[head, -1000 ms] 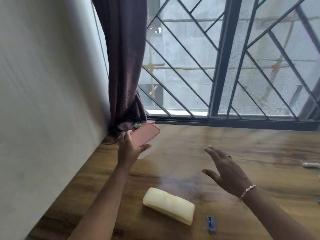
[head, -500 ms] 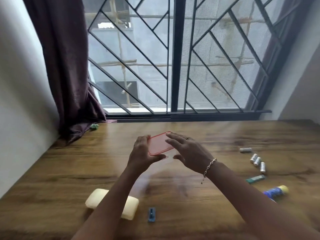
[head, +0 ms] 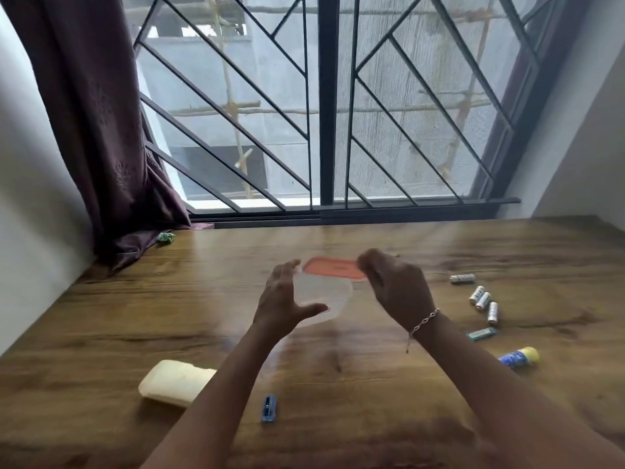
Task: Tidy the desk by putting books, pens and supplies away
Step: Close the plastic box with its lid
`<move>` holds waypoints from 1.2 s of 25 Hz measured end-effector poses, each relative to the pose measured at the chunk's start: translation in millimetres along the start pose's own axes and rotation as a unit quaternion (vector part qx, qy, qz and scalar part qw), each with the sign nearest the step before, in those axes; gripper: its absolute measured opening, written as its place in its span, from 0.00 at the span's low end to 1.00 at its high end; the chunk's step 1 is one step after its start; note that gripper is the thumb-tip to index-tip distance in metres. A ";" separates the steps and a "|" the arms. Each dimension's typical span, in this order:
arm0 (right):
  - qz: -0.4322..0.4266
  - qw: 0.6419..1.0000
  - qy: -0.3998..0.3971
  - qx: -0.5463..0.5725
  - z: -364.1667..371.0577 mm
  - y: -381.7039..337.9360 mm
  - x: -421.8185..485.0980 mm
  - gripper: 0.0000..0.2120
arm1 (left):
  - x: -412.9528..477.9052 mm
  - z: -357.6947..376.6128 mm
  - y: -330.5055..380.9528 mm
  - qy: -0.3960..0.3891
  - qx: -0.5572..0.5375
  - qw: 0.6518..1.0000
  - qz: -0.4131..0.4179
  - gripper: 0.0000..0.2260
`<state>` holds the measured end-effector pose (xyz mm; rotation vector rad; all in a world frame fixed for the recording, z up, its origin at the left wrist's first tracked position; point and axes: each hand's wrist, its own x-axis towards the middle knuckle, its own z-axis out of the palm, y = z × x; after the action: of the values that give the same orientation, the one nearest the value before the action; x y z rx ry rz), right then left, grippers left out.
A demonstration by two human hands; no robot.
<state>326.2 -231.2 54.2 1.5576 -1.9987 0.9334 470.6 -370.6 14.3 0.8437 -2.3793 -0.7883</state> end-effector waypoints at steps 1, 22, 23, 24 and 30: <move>0.068 0.997 0.019 0.031 -4.6 3.3 2.0 0.02 | -1.0 -0.7 -2.4 0.005 -0.001 1.000 -0.004 0.42; 0.323 0.875 -0.358 0.044 37.8 38.2 -72.1 0.09 | -13.8 13.9 8.0 0.036 -0.059 0.998 -0.006 0.43; 0.319 0.877 -0.354 0.052 38.6 39.1 -73.8 0.09 | -14.6 15.3 10.0 0.036 -0.059 0.998 -0.003 0.43; 0.317 0.881 -0.346 0.062 38.3 40.4 -74.5 0.09 | -15.2 16.8 12.2 0.035 -0.059 0.998 0.001 0.43; 0.291 0.892 -0.234 0.254 8.0 59.5 -50.3 0.43 | -12.2 33.8 41.5 -0.022 -0.069 0.996 0.050 0.44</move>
<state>283.2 -195.3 -0.6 1.5606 -2.8335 1.5234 442.0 -323.7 14.4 0.6518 -2.3525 -0.9275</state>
